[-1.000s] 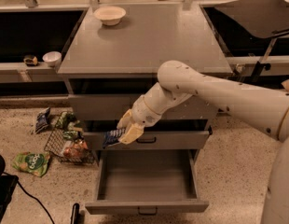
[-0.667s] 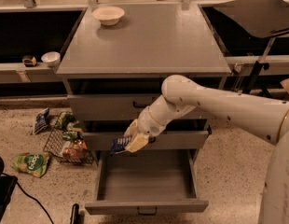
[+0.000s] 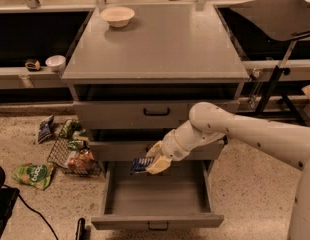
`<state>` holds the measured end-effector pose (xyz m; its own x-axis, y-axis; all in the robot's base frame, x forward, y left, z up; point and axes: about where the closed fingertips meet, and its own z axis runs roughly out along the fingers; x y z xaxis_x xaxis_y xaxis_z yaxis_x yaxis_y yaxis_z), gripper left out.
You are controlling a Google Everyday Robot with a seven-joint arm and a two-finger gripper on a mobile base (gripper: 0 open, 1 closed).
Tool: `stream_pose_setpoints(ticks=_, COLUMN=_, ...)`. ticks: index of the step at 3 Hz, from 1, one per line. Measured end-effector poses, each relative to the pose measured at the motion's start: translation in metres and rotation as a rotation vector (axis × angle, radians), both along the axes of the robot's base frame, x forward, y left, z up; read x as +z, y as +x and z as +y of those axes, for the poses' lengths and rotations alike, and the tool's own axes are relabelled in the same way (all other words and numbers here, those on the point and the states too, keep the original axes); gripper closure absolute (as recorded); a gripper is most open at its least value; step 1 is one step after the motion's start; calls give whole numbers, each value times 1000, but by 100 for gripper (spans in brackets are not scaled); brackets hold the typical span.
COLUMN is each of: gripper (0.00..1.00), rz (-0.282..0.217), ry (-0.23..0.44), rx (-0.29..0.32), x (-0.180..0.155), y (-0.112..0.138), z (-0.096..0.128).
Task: Place rxbar blueberry into bottom drawer
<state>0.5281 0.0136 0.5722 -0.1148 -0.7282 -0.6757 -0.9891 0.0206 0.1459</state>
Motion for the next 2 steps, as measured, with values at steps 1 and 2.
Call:
stream_pose_setpoints(ticks=1, gripper=100, rz=62, ry=73, rx=-34, x=-39, y=-8, z=-7)
stream_pose_setpoints(ticks=2, gripper=100, rz=179, ry=149, rx=-60, x=-99, y=-28, z=-2)
